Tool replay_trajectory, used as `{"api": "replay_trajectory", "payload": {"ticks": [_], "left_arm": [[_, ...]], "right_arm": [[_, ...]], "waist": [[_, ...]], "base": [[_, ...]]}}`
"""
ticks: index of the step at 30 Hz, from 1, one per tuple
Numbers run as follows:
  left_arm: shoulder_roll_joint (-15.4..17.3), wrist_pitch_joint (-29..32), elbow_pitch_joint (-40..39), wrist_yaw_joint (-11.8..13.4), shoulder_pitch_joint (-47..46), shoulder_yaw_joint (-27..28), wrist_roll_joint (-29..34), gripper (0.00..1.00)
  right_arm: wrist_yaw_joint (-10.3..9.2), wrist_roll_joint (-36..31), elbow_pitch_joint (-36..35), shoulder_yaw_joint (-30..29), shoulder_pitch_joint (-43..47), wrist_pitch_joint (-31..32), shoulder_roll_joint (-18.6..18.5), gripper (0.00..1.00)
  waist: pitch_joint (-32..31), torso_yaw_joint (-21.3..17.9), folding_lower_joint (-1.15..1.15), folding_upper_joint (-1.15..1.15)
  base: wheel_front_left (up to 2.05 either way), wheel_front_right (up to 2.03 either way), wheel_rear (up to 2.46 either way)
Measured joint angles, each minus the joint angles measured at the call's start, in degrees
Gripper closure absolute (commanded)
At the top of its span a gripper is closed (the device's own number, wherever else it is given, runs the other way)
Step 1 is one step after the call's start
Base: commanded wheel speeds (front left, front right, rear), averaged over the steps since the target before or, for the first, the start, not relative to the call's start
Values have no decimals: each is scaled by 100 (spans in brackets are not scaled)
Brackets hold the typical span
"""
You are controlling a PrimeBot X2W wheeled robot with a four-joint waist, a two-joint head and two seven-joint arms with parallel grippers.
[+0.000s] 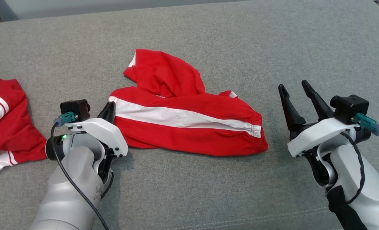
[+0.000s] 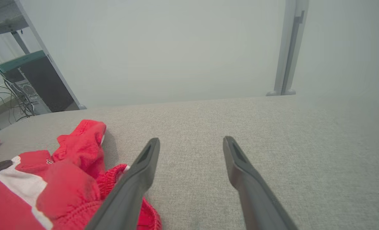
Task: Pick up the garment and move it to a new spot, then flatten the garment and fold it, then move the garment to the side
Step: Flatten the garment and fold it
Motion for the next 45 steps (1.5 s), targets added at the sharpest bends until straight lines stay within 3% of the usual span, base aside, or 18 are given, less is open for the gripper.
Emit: {"api": "replay_trajectory", "payload": {"ticks": [10, 16, 27, 36, 37, 38, 42, 43, 45], "left_arm": [[22, -5, -1201, 220, 416, 140, 221, 100], [22, -5, -1617, 225, 859, 279, 297, 100], [-15, -5, -1845, 225, 994, 394, 435, 100], [-69, -5, -1847, 219, 1094, 446, 517, 100], [-83, -5, -1845, 219, 1094, 446, 548, 100], [-96, -5, -1845, 214, 1094, 446, 554, 100], [-102, -5, -1838, 210, 1094, 445, 555, 100], [-102, -5, -1836, 198, 1094, 444, 555, 100], [-103, -5, -1835, 162, 1094, 445, 555, 100]], "right_arm": [[0, 481, -649, 352, 589, -1, -46, 0], [0, 914, -938, 665, 985, -7, -185, 0], [0, 1472, -1112, 1490, 1065, -7, -326, 0], [0, 1736, -1056, 1763, 1055, -8, -471, 0], [0, 1740, -1034, 1780, 1042, -8, -453, 16], [0, 1746, -976, 1825, 1015, -8, -437, 51], [0, 1796, -735, 1930, 974, -8, -400, 84], [0, 1804, -703, 1940, 935, -8, -400, 100], [0, 1823, -708, 1916, 831, -8, -393, 100]], "waist": [[-195, 91, 0, 0], [-252, 115, 0, 0], [-268, 196, 0, 0], [-356, 201, 0, 0], [-359, 204, 0, 0], [-361, 213, 0, 0], [-349, 276, 0, 0], [-345, 296, 0, 0], [-336, 335, 0, 0]], "base": [[0, 0, 0], [0, 0, 0], [0, 0, 0], [0, 0, 0], [0, 0, 0], [0, 0, 0], [0, 0, 0], [0, 0, 0], [0, 0, 0]]}}
